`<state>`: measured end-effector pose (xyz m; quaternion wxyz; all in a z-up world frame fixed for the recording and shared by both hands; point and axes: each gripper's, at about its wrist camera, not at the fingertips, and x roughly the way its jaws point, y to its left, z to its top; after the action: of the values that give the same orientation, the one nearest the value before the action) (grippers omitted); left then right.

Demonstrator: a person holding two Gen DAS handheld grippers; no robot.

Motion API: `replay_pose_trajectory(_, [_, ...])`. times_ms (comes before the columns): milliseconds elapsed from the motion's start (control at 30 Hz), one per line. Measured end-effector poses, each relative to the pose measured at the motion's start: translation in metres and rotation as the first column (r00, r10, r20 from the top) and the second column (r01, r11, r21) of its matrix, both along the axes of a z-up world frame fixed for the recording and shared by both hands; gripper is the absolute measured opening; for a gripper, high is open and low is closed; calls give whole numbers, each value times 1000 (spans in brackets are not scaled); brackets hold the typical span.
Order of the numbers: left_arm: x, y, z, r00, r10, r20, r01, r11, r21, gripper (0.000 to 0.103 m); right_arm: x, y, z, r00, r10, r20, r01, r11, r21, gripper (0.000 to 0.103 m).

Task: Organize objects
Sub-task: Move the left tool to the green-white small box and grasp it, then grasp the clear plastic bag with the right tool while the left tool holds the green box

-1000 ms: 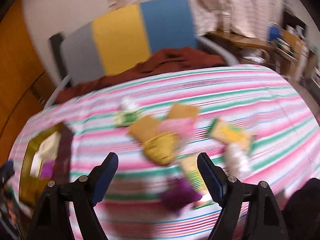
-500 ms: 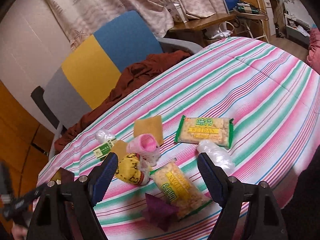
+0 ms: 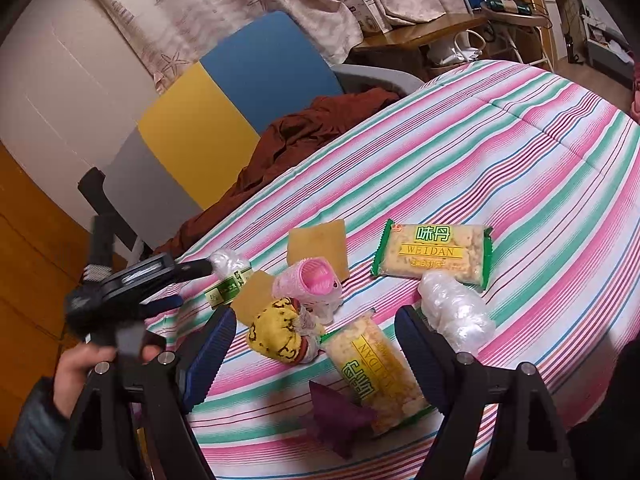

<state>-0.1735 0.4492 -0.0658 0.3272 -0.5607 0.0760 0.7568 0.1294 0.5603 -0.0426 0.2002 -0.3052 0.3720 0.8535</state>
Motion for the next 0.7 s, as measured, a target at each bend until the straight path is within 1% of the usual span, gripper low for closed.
replay_pose_trajectory(67, [-4, 12, -7, 1000, -8, 14, 8, 1000, -26, 103, 0, 0, 0, 1000, 3, -5, -3, 1000, -5, 83])
replay_pose_trajectory(100, [-5, 18, -13, 999, -16, 40, 18, 999, -37, 103, 0, 0, -1, 1000, 4, -5, -4, 1000, -8, 83])
replay_pose_trajectory(167, [-8, 25, -20, 998, -16, 62, 20, 999, -49, 103, -1, 1, -1, 1000, 8, -4, -8, 1000, -12, 83])
replay_pose_trajectory(233, [-8, 31, -25, 998, -26, 64, 30, 998, -63, 103, -2, 0, -1, 1000, 10, -3, -10, 1000, -12, 83])
replay_pose_trajectory(333, [-9, 31, -33, 997, -15, 78, 21, 996, -82, 103, -2, 0, -1, 1000, 10, 2, -10, 1000, -11, 83])
replay_pose_trajectory(367, [-8, 29, -37, 995, -28, 92, 36, 995, -89, 98, -1, 0, -1, 1000, 8, 3, -8, 1000, -11, 83])
replay_pose_trajectory(433, [-4, 20, -38, 996, -30, 82, 36, 997, -73, 87, -1, 0, -1, 1000, 3, 4, -3, 1000, -11, 83])
replay_pose_trajectory(467, [-4, 11, -34, 997, -12, 72, 16, 999, -46, 79, -1, 1, -1, 1000, 0, 5, 0, 1000, -11, 83])
replay_pose_trajectory(533, [-6, -4, -33, 995, 15, 94, -14, 1000, -14, 79, 0, 1, -1, 1000, -3, 5, 3, 1000, -11, 83])
replay_pose_trajectory(567, [-4, -16, -32, 995, 35, 90, -35, 999, -3, 79, 0, 1, -2, 1000, -4, 8, 4, 1000, -11, 83])
replay_pose_trajectory(633, [3, -34, -31, 996, 42, 81, -43, 999, 7, 79, -1, 2, -2, 1000, -4, 14, 4, 1000, -12, 83])
replay_pose_trajectory(700, [18, -50, -30, 999, 31, 33, -31, 1000, -4, 79, -2, 1, -2, 1000, -4, 24, 4, 1000, -6, 83])
